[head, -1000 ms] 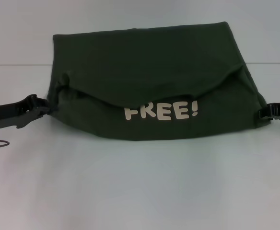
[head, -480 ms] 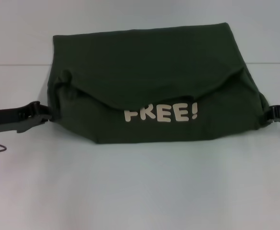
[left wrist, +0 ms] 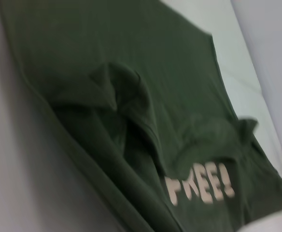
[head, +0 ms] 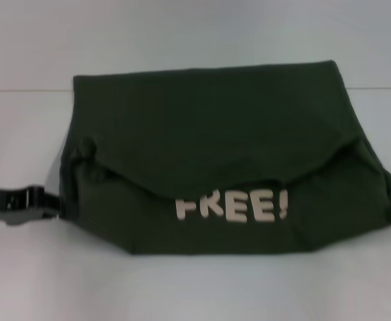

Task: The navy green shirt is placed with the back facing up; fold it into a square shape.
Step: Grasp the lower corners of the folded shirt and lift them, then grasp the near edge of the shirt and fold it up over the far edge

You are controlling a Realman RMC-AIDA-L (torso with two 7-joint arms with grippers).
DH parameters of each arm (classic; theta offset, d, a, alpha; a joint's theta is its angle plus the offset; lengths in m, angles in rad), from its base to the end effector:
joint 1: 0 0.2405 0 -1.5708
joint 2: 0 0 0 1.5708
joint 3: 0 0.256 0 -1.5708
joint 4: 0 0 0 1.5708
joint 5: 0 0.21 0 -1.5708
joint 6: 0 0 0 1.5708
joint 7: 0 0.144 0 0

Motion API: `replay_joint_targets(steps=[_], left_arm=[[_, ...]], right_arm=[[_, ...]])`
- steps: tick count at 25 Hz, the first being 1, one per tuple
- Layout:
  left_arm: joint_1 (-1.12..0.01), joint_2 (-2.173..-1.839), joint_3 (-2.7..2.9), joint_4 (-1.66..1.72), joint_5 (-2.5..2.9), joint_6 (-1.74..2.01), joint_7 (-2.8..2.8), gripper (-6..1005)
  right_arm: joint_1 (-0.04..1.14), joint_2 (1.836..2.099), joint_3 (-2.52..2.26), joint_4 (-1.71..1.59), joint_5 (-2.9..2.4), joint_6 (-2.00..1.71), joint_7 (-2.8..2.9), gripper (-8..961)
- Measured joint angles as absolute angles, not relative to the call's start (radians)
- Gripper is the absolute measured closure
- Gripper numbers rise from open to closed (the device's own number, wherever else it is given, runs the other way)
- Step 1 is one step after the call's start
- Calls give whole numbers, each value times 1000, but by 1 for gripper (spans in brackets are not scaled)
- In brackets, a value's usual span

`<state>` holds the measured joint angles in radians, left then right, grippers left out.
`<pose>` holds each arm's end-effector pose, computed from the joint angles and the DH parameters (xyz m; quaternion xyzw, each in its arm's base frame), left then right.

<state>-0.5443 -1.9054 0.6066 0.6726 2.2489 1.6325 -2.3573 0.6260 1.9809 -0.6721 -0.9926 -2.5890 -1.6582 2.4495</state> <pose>-0.3103 0.3318 0.0686 -0.7550 -0.6326 -0.1564 0.0721 0.2857 0.3550 0.0824 -0.8000 0.5778 -0.0132 0.1612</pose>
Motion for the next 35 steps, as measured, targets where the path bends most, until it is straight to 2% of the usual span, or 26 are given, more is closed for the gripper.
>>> replay_joint_targets(steps=[8,18,25,29,35], left_arm=[[-498,-1907,604,727,2329,1888,-2301,998],[-484,-1904,566,733,2387,1923,-2279,997],[-485,-1910,540,730,2395,1921,-2248,997],[-524,-1898,461,728,2322,1931,-2247,997],[-621,-1894,399,724,2308,1761,-2347,997]], right_arm=[[539,1961,-653,-1004,-2589,-1835,2388,928],[503,1947,-566,-990,-2596,-1876,2350,929],[514,1953,-561,-987,-2565,-1903,2324,929],[520,1939,-520,-985,-2411,-1912,2289,928],[559,1918,-433,-926,-2256,-1660,2319,928]])
